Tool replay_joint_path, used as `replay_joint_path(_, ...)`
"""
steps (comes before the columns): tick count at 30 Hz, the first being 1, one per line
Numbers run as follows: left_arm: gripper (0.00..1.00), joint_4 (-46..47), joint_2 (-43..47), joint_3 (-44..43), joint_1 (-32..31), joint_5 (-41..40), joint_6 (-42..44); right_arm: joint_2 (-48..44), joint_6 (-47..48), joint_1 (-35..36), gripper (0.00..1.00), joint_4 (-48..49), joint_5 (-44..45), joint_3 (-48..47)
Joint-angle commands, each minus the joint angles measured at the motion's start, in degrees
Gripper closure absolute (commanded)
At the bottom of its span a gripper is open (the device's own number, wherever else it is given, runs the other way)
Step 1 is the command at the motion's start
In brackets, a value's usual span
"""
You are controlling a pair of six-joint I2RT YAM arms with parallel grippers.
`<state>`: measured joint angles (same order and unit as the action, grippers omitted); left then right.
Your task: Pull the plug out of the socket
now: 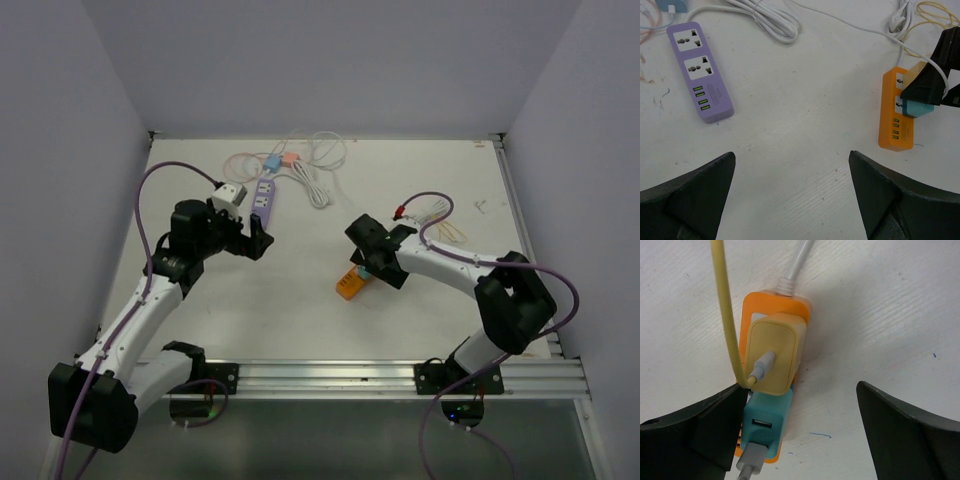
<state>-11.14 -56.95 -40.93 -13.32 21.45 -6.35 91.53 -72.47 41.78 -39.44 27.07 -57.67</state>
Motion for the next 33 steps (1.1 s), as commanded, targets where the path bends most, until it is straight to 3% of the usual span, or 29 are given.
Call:
replay_joint_path(1,0.00,2.7,1.2,0.8,-1.2,-0.1,0.8,-4.8,-1.0,0.1,0.06,-4.9,5.5,-2.8)
replay_joint_path(3,0.00,3.0,1.8,1.0,-2.3,-1.1,0.9,-7.0,-0.9,0.1,0.01,-6.3,7.0,-3.2)
replay_joint_path(10,0.00,2.8,1.1,0.7,-9.2,-8.1,0.3,-11.5,2.7,-1.6,0.01,-9.6,11.1,-6.7)
replay_joint_path(19,0.00,3.9,-2.8,0.1,-16.9,-13.1,-2.2,-10.0,11.1,-6.7,0.01,-8.0,11.4,-11.1)
replay_joint_path(26,0.00,15.5,-11.4,3.4,-35.0,-28.3,-4.5,-15.2,23.3,-11.7,0.01,-2.5,9.9,-9.1)
replay_joint_path(33,0.00,26.6,-25.6,1.4,-44.9,-38.8,-2.9,-24.7,35.6,-11.9,0.01,7.3,3.4,-0.6)
